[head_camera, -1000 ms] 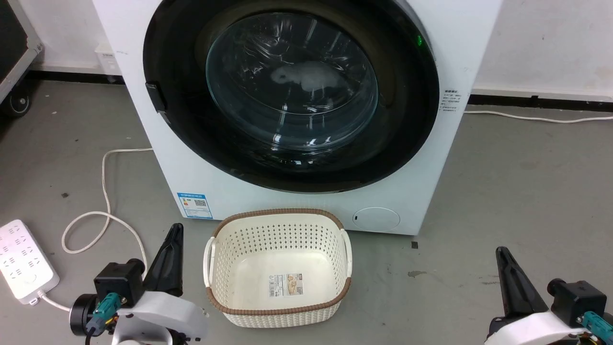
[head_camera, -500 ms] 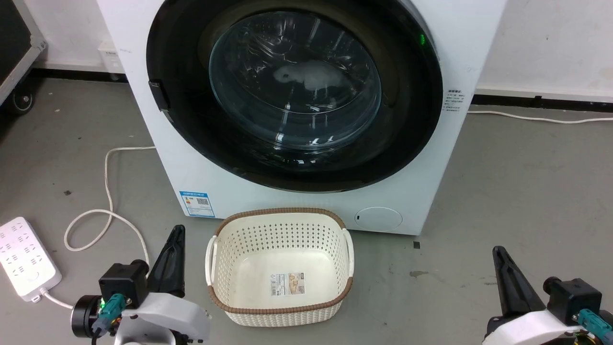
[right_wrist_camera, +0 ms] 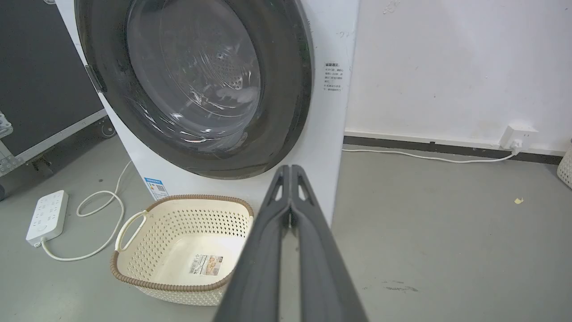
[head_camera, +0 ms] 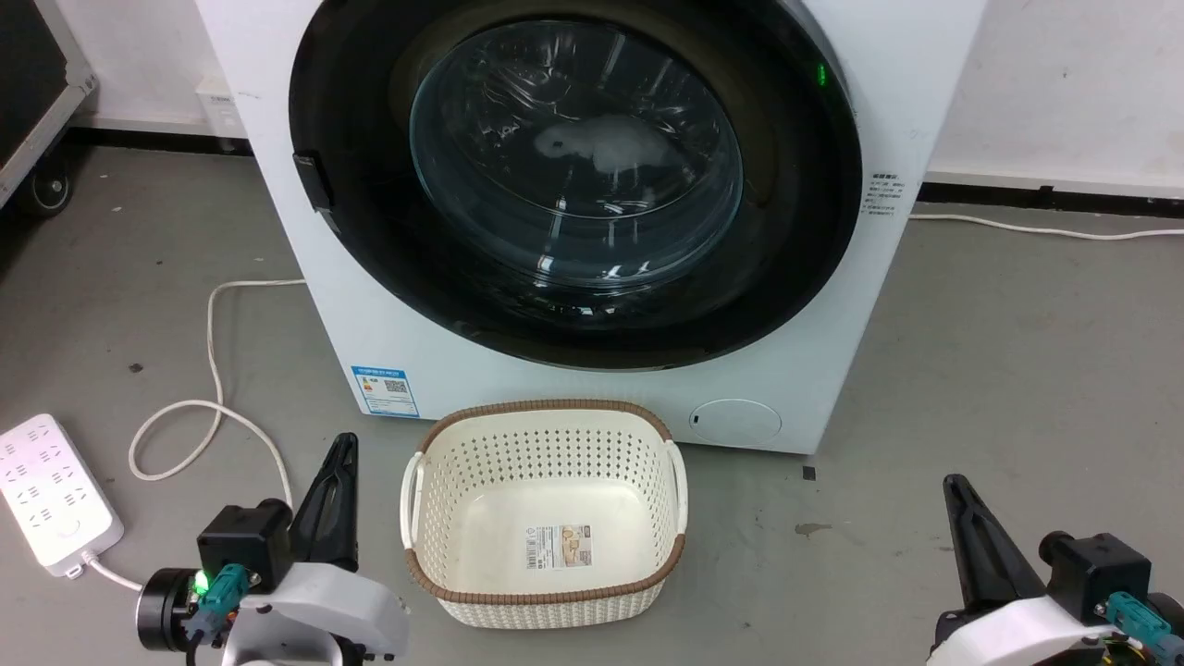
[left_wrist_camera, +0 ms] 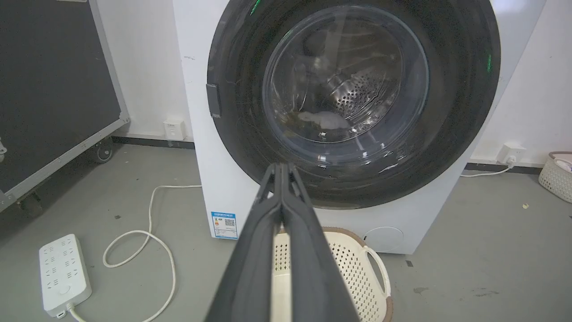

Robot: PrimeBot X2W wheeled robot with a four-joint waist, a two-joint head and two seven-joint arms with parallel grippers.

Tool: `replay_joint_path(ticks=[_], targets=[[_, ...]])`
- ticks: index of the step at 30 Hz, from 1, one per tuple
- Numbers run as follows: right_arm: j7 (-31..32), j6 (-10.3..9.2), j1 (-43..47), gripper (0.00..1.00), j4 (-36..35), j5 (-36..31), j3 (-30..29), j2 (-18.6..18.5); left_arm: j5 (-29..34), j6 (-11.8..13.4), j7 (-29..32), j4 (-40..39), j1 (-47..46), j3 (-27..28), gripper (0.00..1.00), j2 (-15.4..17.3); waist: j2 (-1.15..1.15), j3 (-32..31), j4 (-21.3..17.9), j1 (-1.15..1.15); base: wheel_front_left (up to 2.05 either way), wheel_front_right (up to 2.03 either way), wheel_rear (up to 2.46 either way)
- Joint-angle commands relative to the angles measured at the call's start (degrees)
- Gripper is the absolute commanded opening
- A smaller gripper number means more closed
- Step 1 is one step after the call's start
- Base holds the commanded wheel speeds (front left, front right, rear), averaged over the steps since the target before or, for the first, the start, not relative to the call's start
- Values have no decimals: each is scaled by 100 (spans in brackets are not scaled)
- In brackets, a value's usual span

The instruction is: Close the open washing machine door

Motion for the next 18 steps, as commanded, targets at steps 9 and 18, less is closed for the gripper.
replay_joint_path(ticks=[9,18], targets=[[100,-2,-96,0,-88,-113,53,-7,283,-64,129,-100,131,126,0,-163,0,10,34,0,0,0,0],[163,-3,-112,0,-121,-171,85,-8,461,-88,216,-152,162,206,0,-258,0,18,61,0,0,0,0]])
